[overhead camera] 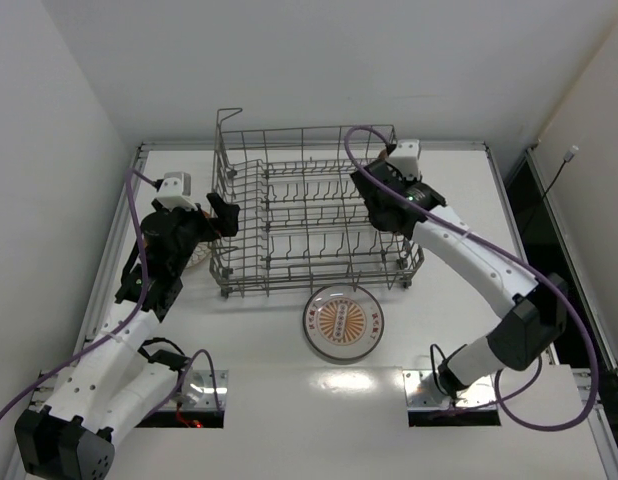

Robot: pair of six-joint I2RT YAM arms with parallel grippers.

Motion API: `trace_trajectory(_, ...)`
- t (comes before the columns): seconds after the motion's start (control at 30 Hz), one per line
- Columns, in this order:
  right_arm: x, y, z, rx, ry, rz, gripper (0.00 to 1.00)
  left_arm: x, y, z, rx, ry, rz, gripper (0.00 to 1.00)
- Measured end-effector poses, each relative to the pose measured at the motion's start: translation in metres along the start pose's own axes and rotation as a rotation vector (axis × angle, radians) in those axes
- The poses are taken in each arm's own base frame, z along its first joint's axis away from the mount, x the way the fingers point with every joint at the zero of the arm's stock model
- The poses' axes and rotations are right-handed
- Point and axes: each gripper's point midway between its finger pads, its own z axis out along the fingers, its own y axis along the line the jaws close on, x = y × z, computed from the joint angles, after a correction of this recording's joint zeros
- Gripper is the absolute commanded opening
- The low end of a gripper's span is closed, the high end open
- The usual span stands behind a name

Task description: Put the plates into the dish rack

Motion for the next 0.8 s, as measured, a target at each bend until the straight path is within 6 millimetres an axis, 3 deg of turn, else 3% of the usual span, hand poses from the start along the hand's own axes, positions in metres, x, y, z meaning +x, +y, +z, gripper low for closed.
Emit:
trace_trajectory(0.2,0.019,0.017,0.003,0.019,0.047,-0.057,0.0,0.0,0.0,0.0,0.0,0.0,0.0,1.0)
trace_trajectory(0.63,0.025,0.017,-0.001,0.036,0.053,-0.023,0.0,0.0,0.0,0.0,-0.001,0.0,0.0,1.0)
trace_trajectory(0.8,0.036,0.027,-0.001,0.041,0.066,-0.025,0.0,0.0,0.0,0.0,-0.001,0.0,0.0,1.0)
